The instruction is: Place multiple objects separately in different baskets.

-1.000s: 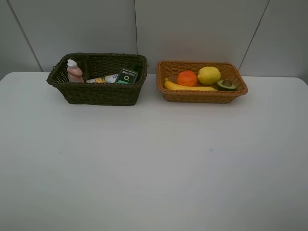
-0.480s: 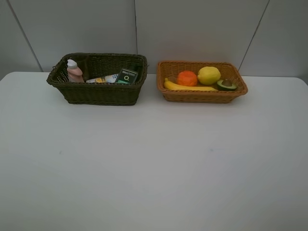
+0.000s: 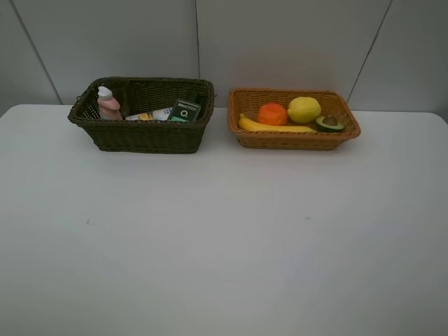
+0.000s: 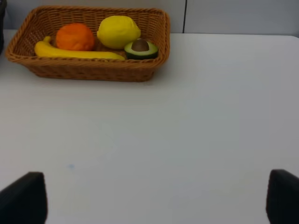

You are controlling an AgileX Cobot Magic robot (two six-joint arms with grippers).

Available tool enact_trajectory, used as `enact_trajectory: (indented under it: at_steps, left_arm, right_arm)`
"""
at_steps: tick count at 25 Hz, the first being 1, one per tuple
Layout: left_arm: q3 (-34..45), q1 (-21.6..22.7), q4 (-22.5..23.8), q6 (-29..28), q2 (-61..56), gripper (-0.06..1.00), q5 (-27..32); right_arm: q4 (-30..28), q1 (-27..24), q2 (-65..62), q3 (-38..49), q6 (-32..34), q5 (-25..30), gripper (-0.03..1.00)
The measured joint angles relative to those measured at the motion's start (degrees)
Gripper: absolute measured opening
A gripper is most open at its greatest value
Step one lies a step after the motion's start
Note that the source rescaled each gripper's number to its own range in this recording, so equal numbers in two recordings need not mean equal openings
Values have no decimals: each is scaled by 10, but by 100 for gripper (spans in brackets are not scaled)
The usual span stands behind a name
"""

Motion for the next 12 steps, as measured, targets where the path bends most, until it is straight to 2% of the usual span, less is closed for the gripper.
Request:
enact_trajectory:
  at_steps: [12]
  left_arm:
    - [0,0,0,0,0,100,0]
  right_arm:
    - [0,0,0,0,0,0,98]
